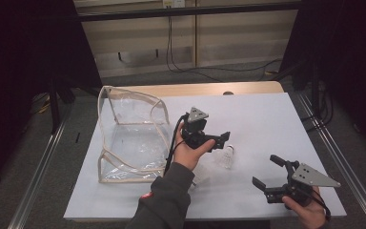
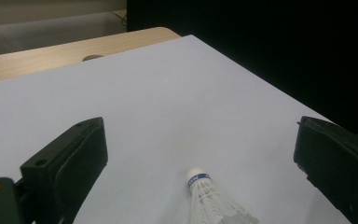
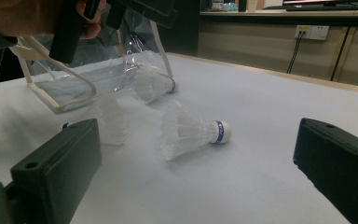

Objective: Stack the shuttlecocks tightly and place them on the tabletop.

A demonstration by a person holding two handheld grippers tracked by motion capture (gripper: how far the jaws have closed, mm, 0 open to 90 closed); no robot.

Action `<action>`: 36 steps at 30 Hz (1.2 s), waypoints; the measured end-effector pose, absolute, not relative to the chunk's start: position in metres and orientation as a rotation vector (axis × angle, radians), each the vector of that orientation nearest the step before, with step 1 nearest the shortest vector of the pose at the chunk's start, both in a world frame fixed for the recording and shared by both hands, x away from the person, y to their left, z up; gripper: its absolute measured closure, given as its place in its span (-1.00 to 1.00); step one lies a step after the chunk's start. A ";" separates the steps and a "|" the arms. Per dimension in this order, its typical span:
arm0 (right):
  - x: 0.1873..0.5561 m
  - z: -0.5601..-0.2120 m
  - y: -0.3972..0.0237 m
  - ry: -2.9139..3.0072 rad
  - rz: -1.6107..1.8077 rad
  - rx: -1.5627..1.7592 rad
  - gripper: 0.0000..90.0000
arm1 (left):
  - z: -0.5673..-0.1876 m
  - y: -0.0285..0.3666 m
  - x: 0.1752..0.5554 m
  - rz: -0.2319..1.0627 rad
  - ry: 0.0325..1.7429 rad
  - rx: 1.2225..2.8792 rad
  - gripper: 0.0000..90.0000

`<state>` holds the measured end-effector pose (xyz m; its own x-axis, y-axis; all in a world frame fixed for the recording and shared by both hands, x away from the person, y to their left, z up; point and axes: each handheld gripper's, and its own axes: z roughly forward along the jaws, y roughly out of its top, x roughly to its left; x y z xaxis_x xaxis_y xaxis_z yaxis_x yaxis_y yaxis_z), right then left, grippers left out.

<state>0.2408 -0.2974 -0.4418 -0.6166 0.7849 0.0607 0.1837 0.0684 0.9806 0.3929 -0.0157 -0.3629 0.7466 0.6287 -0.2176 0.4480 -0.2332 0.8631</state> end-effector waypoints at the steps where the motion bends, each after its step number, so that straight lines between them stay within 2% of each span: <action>1: 0.241 -0.442 -0.297 1.855 1.582 0.960 -1.00 | -0.363 -0.016 0.393 0.211 0.829 1.875 -0.93; 36: 0.240 -0.441 -0.298 1.858 1.586 0.957 -1.00 | -0.369 -0.014 0.422 0.292 1.002 1.929 -0.90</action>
